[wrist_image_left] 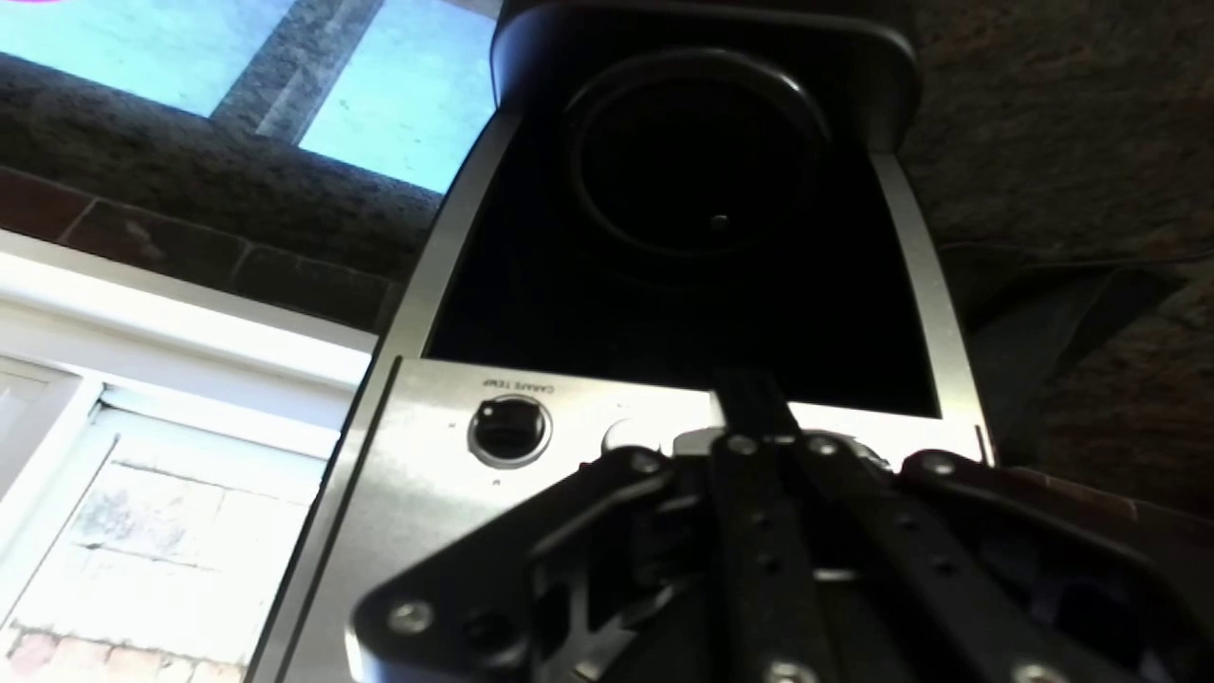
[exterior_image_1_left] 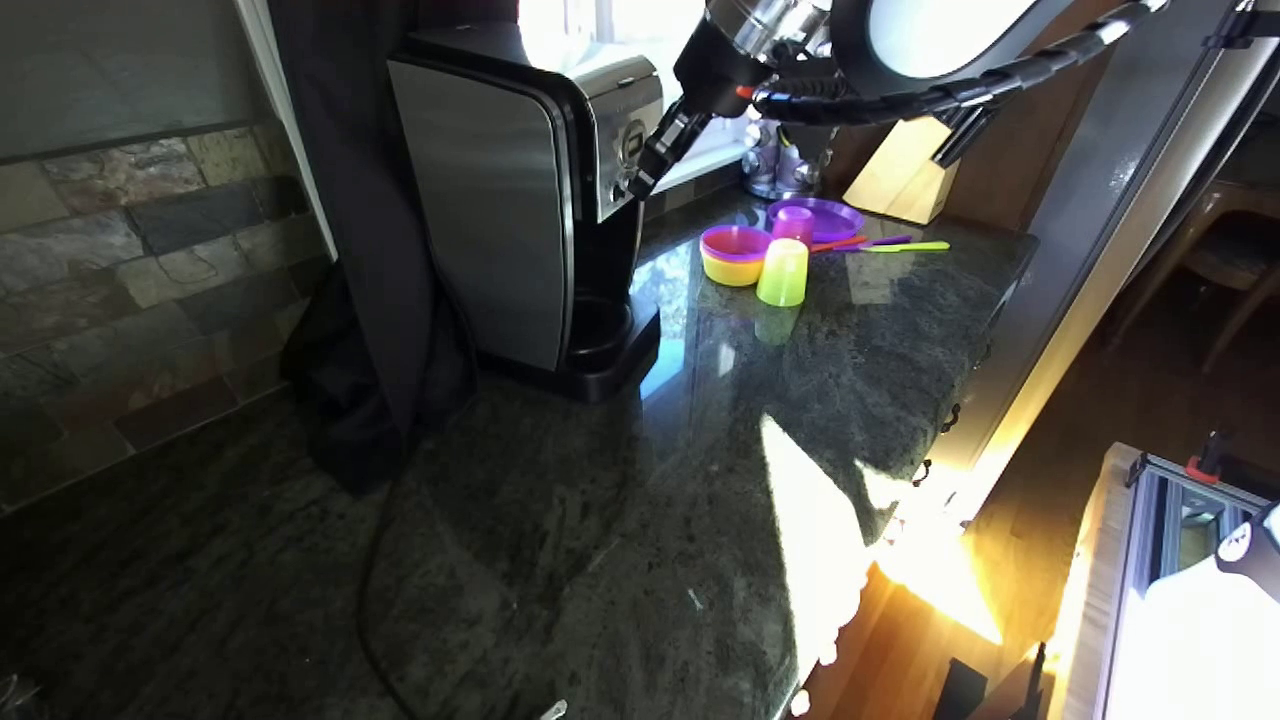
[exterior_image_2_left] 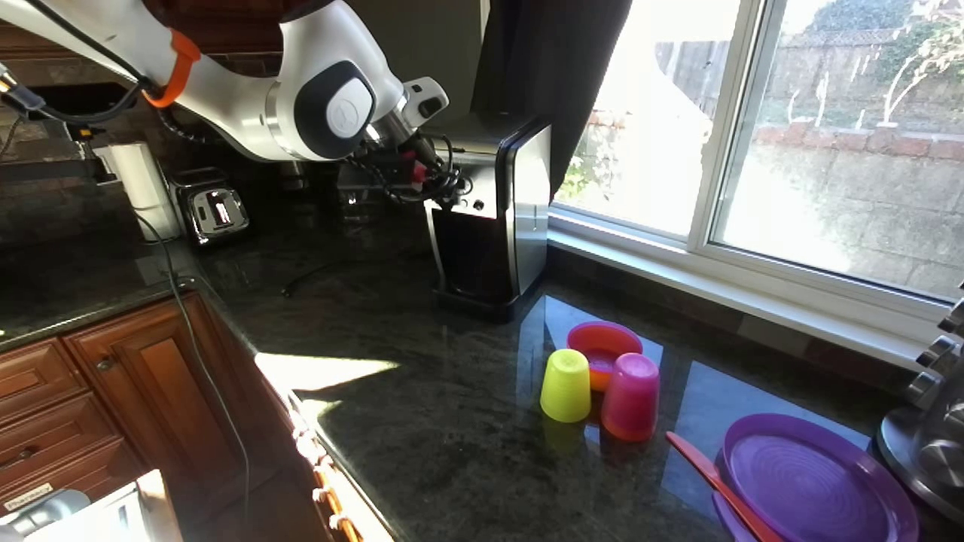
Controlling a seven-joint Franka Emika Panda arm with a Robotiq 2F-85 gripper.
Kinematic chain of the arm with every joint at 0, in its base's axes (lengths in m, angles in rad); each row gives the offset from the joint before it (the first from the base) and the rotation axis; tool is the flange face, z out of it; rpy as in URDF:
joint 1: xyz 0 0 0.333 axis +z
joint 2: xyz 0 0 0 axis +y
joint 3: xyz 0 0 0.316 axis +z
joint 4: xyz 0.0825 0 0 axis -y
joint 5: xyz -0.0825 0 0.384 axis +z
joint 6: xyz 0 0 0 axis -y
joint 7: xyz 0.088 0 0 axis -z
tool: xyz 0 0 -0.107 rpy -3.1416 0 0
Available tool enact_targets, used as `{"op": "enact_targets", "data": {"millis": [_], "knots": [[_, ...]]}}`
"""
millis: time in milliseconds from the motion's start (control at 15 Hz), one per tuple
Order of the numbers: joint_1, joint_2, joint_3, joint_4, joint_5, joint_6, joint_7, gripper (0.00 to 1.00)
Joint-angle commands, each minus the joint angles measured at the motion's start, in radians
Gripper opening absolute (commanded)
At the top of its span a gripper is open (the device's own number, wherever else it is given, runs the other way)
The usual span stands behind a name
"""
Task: Press a button on the coffee maker
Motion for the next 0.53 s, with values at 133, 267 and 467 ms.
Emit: {"op": "enact_targets", "data": {"millis": [133, 267, 467], "knots": [[-0.012, 0.016, 0.006, 0.011, -0.016, 0.041, 0.025, 0.0], [-0.013, 0.016, 0.006, 0.011, -0.016, 0.04, 0.028, 0.0], [-0.012, 0.017, 0.006, 0.012, -0.014, 0.038, 0.028, 0.0]]}}
